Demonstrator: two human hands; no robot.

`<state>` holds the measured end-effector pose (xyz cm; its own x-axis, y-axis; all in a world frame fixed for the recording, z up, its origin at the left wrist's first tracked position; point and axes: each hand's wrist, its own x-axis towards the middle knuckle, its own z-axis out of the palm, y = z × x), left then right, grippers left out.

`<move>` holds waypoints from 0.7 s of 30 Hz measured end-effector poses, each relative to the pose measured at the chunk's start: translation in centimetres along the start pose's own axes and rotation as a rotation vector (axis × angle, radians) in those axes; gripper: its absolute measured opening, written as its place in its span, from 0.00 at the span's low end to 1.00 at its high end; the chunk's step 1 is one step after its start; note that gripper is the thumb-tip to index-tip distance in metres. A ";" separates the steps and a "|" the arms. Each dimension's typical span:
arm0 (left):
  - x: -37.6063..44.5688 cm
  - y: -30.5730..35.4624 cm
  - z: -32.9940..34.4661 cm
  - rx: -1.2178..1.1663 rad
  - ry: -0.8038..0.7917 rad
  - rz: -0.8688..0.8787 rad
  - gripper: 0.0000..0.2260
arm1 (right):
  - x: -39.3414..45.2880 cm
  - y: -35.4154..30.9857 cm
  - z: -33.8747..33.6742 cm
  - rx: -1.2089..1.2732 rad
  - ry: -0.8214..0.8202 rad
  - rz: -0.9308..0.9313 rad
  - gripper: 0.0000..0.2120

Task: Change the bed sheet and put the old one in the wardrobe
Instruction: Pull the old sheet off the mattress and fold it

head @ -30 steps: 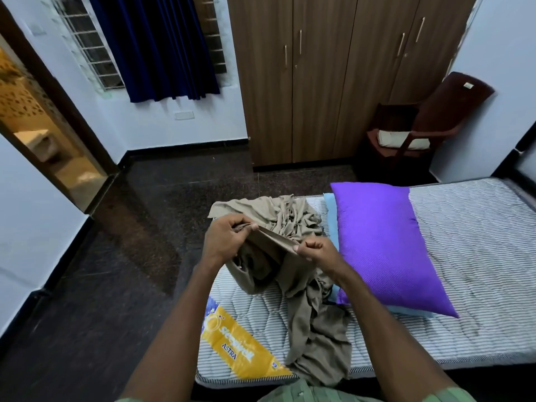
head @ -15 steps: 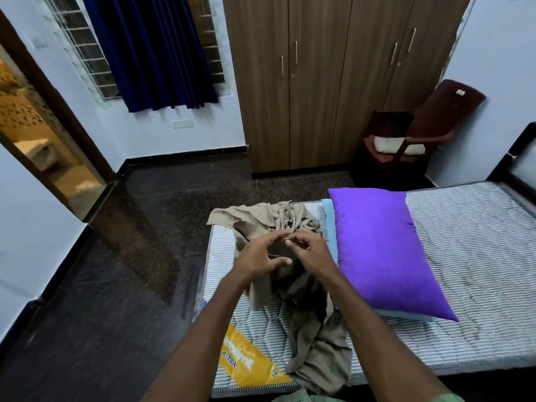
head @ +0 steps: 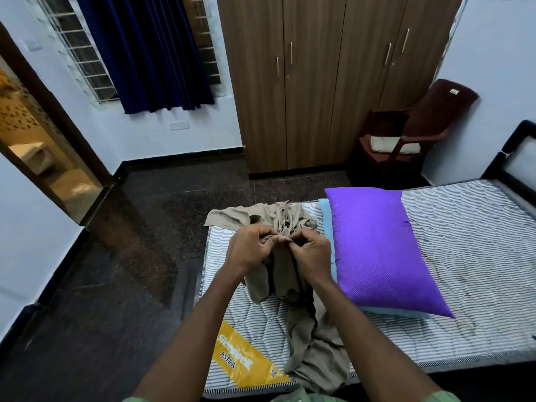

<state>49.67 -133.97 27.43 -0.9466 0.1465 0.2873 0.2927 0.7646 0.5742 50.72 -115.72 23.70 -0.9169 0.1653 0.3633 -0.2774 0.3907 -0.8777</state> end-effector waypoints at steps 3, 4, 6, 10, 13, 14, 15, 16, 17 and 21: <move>0.6 0.2 -0.4 0.000 0.018 0.020 0.09 | 0.4 0.0 -0.4 0.220 -0.248 0.145 0.05; 0.8 0.3 -0.5 -0.020 0.023 0.034 0.09 | 0.2 0.1 -0.3 0.280 -0.370 0.179 0.04; 0.9 0.9 -1.2 -0.093 0.053 0.026 0.08 | -0.9 0.3 0.2 0.331 -0.556 0.269 0.05; 2.1 0.4 -4.1 -0.146 0.408 -0.213 0.05 | -2.7 2.8 -0.1 0.235 -0.545 0.356 0.09; 2.4 -1.5 -6.7 -0.176 0.684 -0.548 0.08 | -2.0 4.3 -2.3 0.214 -0.504 0.402 0.08; 2.2 -2.1 -6.9 -0.162 0.697 -0.615 0.09 | -1.6 4.4 -3.0 0.255 -0.476 0.423 0.07; 1.8 -2.6 -6.8 -0.116 0.659 -0.647 0.10 | -1.2 4.3 -3.5 0.312 -0.450 0.451 0.08; 1.4 -2.8 -6.3 -0.041 0.584 -0.635 0.09 | -0.8 4.1 -3.7 0.381 -0.423 0.490 0.12; 1.0 -2.8 -5.6 0.042 0.483 -0.580 0.10 | -0.3 4.0 -3.8 0.446 -0.410 0.529 0.18; -0.1 -0.8 -2.0 -0.062 0.023 -0.166 0.31 | 1.3 1.8 -2.9 0.526 -0.524 0.482 0.18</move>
<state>49.81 -135.85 28.48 -0.9795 0.0067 0.2013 0.1409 0.7371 0.6610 49.88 -112.13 23.49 -0.9458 -0.2824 -0.1602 0.1959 -0.1025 -0.9753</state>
